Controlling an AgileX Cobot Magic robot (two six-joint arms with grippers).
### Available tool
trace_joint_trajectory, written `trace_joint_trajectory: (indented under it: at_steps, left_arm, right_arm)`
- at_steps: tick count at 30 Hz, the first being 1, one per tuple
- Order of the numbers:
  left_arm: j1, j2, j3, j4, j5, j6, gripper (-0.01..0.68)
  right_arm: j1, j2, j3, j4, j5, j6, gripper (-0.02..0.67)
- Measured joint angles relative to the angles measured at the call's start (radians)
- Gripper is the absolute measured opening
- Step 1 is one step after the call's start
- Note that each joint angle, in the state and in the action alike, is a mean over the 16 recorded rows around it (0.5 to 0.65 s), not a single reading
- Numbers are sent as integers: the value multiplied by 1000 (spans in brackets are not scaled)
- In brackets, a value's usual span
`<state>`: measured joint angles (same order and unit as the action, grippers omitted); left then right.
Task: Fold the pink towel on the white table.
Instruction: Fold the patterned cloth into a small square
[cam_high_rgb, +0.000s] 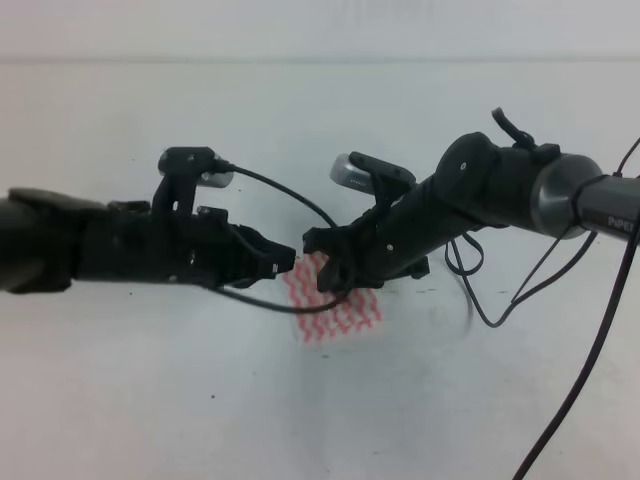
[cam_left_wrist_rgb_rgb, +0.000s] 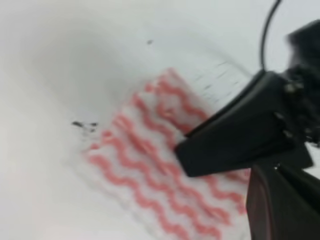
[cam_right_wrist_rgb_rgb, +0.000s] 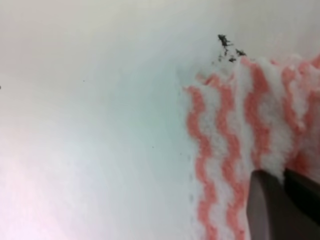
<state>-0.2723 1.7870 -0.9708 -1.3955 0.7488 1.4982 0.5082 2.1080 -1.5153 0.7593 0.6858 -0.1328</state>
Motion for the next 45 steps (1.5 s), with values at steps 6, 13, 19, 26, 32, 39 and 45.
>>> trace_joint_trajectory:
  at_steps: [6, 13, 19, 26, 32, 39, 45]
  left_arm:
    - [10, 3, 61, -165, 41, 169, -4]
    - [12, 75, 100, -285, 84, 301, -4]
    - [12, 133, 95, -302, 110, 313, -4]
    - [12, 159, 92, -297, 102, 311, -4]
    - [17, 157, 92, -292, 94, 308, -4]
    - [65, 112, 92, -301, 97, 290, -4]
    - [117, 58, 92, -296, 106, 270, -4]
  right_arm:
    - [0, -1, 0, 1, 4, 0, -13]
    - [0, -2, 0, 2, 13, -3, -13]
    - [0, -1, -2, 6, 35, -6, -9]
    - [0, -1, -24, 17, 96, -15, 61]
    - [0, 0, -63, 12, 167, -21, 156]
    - [-2, -2, -105, -50, 230, -2, 193]
    - [-2, 1, -119, -107, 265, 19, 116]
